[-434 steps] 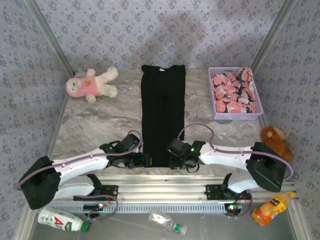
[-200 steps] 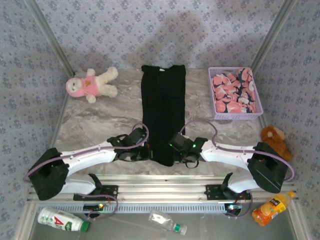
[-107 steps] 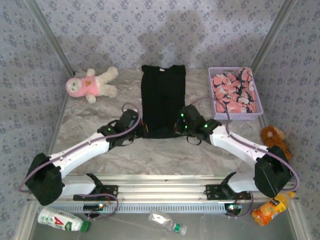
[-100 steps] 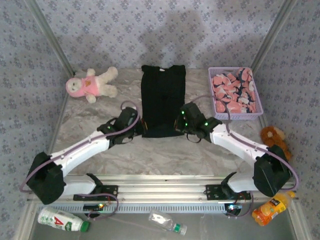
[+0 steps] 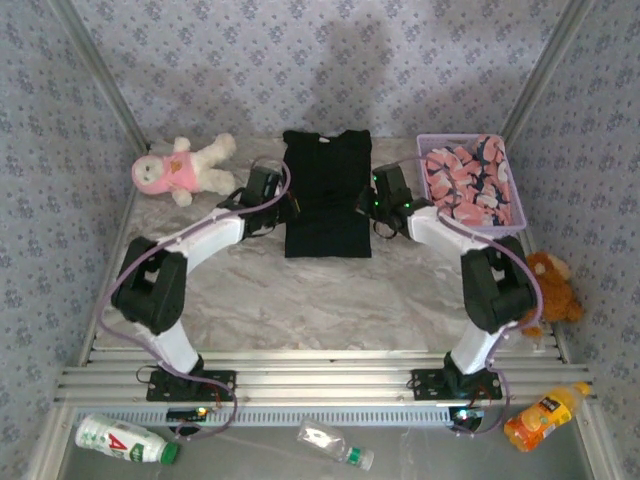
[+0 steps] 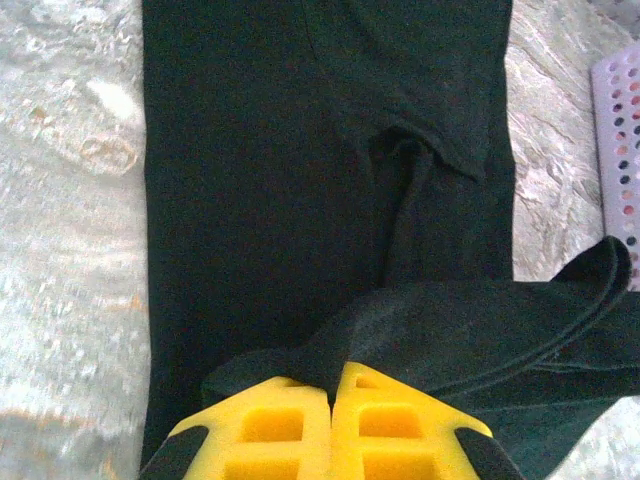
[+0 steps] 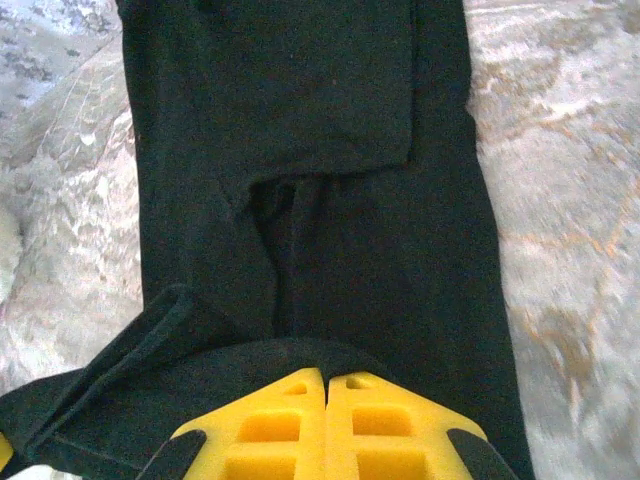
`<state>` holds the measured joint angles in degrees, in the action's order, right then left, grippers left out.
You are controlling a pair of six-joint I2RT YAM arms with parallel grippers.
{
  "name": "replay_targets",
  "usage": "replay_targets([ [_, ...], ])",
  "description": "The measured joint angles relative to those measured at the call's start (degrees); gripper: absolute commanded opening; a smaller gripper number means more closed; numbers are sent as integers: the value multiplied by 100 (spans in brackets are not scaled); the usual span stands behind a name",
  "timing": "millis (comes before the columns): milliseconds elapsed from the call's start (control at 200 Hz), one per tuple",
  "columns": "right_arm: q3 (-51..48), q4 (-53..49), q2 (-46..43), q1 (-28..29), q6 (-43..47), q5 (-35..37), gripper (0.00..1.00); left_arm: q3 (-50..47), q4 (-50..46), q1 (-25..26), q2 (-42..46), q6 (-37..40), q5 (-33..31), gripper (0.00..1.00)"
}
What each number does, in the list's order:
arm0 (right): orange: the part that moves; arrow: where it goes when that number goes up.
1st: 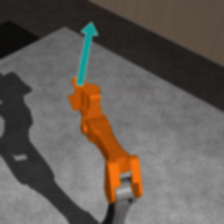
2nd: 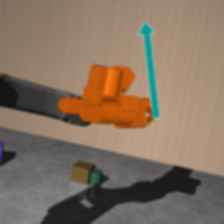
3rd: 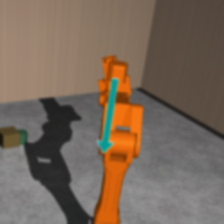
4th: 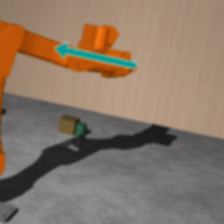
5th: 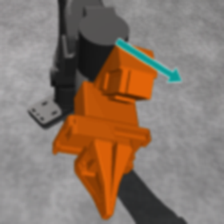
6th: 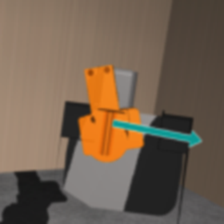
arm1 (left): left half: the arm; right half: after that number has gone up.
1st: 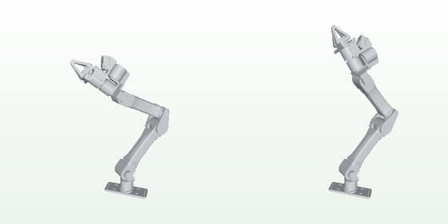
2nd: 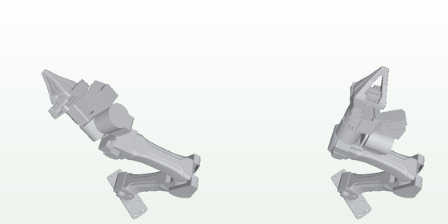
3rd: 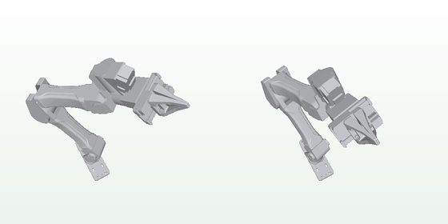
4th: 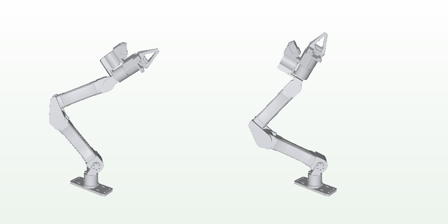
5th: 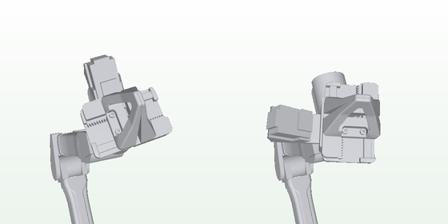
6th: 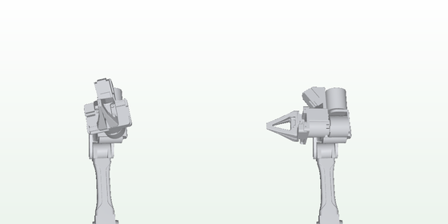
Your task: Fold and stack the mixed laundry pile
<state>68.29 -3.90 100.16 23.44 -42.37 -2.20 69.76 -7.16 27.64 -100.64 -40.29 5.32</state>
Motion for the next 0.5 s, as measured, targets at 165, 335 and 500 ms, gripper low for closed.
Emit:
replay_targets([
  [165,857,337,1064,-334,-92,-236,47,1078,-153,-260,-1014,140,188,46],
  [335,1084,774,1458,-675,-208,-612,57,2002,-483,-614,-1692,151,514,56],
  [500,1084,750,1366,-640,-105,-750,55,1812,-577,-686,-1495,157,706,54],
])
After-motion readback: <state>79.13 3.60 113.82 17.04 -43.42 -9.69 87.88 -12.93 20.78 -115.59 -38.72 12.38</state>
